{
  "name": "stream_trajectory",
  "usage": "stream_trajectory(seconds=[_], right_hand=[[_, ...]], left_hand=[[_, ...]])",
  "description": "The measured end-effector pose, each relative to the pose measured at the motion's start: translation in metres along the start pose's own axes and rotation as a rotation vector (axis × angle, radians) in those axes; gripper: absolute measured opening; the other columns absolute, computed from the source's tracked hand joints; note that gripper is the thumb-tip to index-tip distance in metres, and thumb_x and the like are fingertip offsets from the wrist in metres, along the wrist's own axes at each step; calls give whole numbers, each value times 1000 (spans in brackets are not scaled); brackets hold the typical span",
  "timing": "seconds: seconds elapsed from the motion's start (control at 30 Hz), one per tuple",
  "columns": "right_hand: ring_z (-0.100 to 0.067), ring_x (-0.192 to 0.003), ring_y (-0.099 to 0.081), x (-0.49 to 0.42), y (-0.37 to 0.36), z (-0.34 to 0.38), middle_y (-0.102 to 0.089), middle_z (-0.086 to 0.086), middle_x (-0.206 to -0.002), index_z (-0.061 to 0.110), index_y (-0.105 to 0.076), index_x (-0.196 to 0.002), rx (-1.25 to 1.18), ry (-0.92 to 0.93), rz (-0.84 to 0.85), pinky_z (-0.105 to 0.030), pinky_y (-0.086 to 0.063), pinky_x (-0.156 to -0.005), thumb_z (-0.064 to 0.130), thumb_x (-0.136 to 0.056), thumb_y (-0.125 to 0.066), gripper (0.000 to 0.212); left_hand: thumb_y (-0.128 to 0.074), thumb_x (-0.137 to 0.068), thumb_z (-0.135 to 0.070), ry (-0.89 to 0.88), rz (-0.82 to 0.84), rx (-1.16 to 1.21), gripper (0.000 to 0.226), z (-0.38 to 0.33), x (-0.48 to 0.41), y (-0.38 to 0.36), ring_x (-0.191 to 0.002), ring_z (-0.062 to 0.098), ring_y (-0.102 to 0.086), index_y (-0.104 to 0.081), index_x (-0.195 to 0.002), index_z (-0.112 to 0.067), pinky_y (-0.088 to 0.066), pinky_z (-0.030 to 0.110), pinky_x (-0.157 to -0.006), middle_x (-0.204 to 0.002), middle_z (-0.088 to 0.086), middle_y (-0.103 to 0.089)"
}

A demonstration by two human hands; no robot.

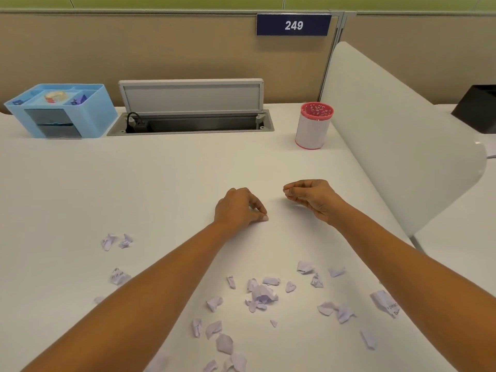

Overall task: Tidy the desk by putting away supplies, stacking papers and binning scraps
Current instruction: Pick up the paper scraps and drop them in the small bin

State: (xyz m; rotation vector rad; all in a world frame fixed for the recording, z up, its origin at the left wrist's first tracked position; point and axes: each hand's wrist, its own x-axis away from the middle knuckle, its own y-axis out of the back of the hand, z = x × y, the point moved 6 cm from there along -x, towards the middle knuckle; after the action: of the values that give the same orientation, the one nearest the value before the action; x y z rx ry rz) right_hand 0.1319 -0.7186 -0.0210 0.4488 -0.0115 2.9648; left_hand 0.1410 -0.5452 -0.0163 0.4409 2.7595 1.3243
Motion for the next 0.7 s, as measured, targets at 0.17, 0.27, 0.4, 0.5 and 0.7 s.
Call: stream_trajectory(seconds=[0.17, 0.27, 0.4, 0.5, 0.7], right_hand=[[-11, -74, -61, -1, -3, -5, -65, -4, -80, 6, -65, -77, -26, 2, 2, -9, -52, -63, -8, -80, -63, 14], [-11, -73, -61, -1, -3, -7, -64, -5, -79, 5, -65, -76, -24, 4, -6, -8, -52, -61, -9, -79, -64, 14], [-11, -73, -61, -4, 1, -4, -64, -4, -79, 6, -65, -75, -6, 11, -26, -9, -53, -63, -8, -80, -64, 15], [-12, -74, -62, -11, 7, 6, -64, -4, -80, 3, -66, -80, -9, 22, -51, -9, -53, -65, -8, -80, -64, 11], [-18, -82, -61, -35, 25, 53, -63, -6, -81, -11, -63, -104, -19, 120, -153, -13, -54, -70, -11, -80, -62, 24]], left_hand=[[-78, -70, -24, 12, -7, -45, 8, -3, -1, -1, -96, 11, -54, -70, -71, -23, -41, 26, -71, -95, -5, -64], [-73, -77, -20, -32, 16, -101, 5, -9, -1, -2, -96, 11, -49, -69, -77, -18, -42, 30, -79, -84, -10, -57], [-66, -84, -19, -40, 96, -137, 5, -6, -8, -6, -93, 11, -41, -69, -81, -16, -37, 29, -73, -79, -10, -53], [-65, -86, -18, 57, 88, 84, 10, 7, -26, 2, -82, 14, -50, -65, -76, -16, -38, 26, -70, -72, -8, -56], [-63, -87, -14, 103, 2, 324, 10, -5, -64, 29, -85, 19, -50, -60, -83, -5, -37, 24, -70, -90, 7, -59]])
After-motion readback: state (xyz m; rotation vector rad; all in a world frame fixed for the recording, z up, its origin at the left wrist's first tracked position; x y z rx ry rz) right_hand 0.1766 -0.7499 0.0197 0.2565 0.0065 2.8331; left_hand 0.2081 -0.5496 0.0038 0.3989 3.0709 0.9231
